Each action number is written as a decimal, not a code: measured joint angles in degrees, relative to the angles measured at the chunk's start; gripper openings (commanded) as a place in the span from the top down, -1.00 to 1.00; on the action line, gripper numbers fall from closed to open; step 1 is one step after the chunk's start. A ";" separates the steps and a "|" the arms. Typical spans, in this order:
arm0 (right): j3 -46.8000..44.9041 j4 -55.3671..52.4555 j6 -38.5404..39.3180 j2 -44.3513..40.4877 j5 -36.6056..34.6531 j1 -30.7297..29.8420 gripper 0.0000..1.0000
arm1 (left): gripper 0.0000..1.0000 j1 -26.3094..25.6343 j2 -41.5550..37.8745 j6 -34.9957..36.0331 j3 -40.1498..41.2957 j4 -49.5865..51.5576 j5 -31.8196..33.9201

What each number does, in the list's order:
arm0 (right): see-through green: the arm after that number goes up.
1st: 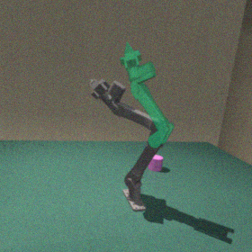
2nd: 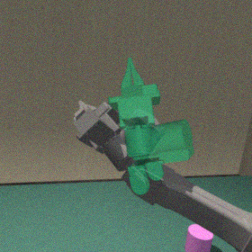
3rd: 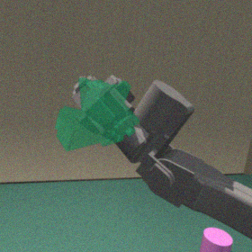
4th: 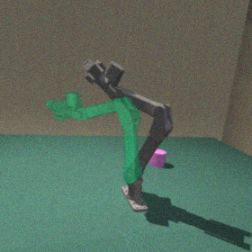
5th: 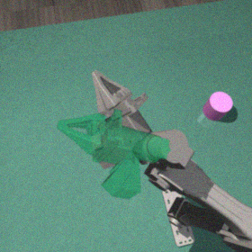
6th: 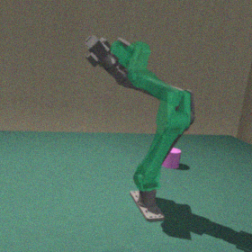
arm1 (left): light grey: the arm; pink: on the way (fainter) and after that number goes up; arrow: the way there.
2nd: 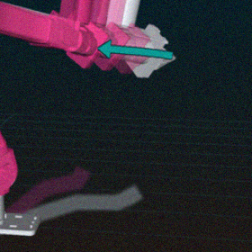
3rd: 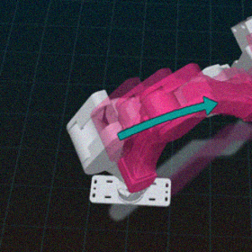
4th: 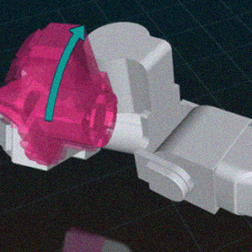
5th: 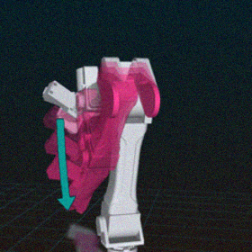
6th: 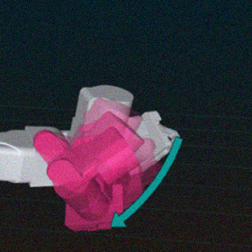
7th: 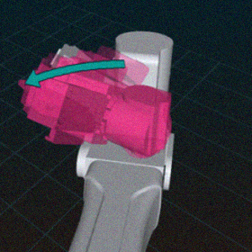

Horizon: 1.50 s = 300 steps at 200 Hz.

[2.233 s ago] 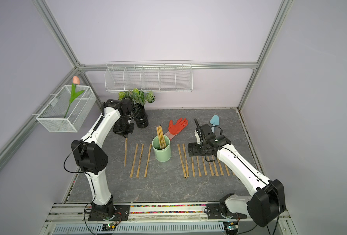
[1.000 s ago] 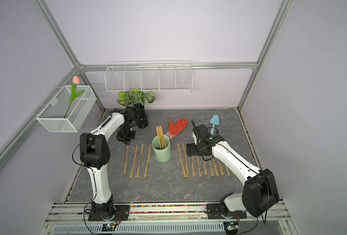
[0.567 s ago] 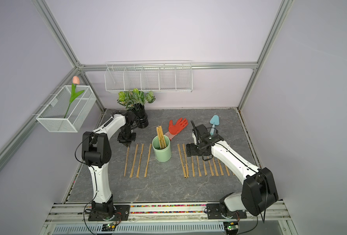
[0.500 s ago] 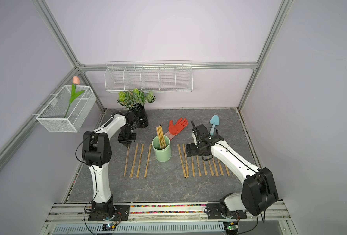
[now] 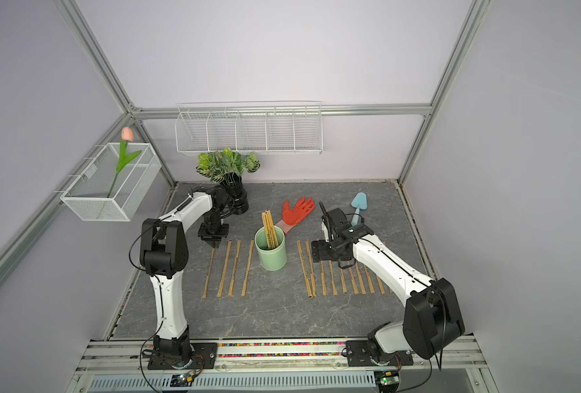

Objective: Take the straws out of the storage container
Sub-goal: Place the straw at the center of the board, then pick up the straw from the container.

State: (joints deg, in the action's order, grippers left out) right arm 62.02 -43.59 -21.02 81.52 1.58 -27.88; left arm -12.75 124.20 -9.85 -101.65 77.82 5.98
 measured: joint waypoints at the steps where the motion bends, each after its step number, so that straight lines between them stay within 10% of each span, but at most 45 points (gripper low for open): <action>1: 0.00 0.00 0.00 0.02 0.00 0.00 -0.78 | 0.66 0.00 0.00 0.00 0.00 0.00 0.00; 57: 0.00 0.00 -0.04 0.13 0.00 0.00 -0.78 | 0.65 -0.02 -2.91 -0.63 1.05 -1.90 -1.77; 151: 0.00 -0.31 -0.46 -6.49 -0.85 0.04 -0.78 | 0.51 -10.40 -37.24 -10.54 11.93 -20.81 -14.71; 300: -0.96 -2.05 -0.44 -10.82 -1.77 0.92 -0.78 | 0.32 -17.42 -30.10 -13.53 13.81 -30.23 -18.29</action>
State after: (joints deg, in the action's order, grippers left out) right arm 61.06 -45.65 -21.45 70.70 -0.19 -26.96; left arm -30.17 94.11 -23.38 -87.83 47.59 -12.32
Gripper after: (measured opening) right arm 0.891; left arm 0.336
